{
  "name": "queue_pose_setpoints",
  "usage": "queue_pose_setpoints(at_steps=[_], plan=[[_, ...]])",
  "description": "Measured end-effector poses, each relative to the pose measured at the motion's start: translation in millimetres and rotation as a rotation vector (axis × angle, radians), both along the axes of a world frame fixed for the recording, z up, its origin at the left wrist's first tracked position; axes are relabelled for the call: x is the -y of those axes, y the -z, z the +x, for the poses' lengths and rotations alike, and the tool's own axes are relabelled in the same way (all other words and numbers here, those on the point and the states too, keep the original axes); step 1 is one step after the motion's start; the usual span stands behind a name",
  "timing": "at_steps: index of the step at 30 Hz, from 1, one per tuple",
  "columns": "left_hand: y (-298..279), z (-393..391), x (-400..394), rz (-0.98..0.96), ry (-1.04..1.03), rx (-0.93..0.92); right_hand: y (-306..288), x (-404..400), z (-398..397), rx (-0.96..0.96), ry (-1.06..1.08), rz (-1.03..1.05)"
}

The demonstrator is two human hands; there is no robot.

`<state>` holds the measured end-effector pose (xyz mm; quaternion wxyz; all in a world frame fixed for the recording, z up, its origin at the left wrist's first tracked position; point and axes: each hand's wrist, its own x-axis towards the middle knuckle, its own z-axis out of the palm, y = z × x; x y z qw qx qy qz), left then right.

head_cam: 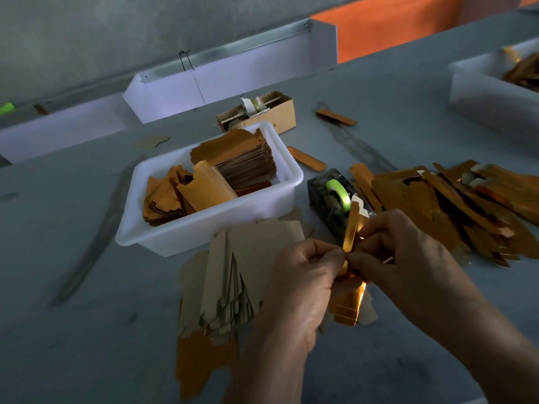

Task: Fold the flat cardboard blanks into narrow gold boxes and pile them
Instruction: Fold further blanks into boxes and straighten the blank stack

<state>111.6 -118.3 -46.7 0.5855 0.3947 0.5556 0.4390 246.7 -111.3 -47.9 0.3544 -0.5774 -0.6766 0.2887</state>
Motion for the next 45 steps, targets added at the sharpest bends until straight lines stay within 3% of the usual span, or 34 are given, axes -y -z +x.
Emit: queue_pose_setpoints(at_steps=[11, 15, 18, 22, 25, 28, 31, 35, 39, 45], plan=[[2.7, 0.9, 6.5, 0.164, -0.098, -0.297, -7.8, 1.3, -3.1, 0.303, 0.158, -0.008], [-4.8, -0.4, 6.4, 0.148, -0.06, -0.309, -4.9, 3.2, 0.3, 0.006, 0.068, -0.083], [-5.1, -1.7, 8.2, 0.106, -0.015, -0.312, 2.9, 4.6, -3.3, -0.114, 0.053, -0.14], [-5.6, -3.5, 10.5, 0.038, 0.034, -0.213, 7.0, 1.7, -1.6, -0.359, 0.044, -0.243], [-10.6, -8.1, 11.7, 0.026, 0.08, -0.155, 10.6, 0.3, 2.8, -0.413, 0.023, -0.282], [-14.5, -8.2, 15.1, 0.138, 0.127, -0.329, 8.5, -2.6, 12.1, -0.473, 0.036, -0.29], [-14.1, -12.6, 15.2, 0.265, -0.009, -0.489, 1.1, -13.9, 28.4, -0.46, 0.137, -0.197], [-11.4, -20.0, 13.6, 0.136, -0.09, -0.324, -6.2, -12.1, 25.9, -0.441, 0.096, -0.21], [-11.0, -14.6, 14.4, 0.067, -0.063, -0.134, -4.1, 15.5, -7.3, -0.206, -0.058, -0.164], [-8.2, -17.6, 14.0, 0.028, -0.057, 0.021, 8.2, 21.3, -18.8, -0.249, 0.008, -0.133]])
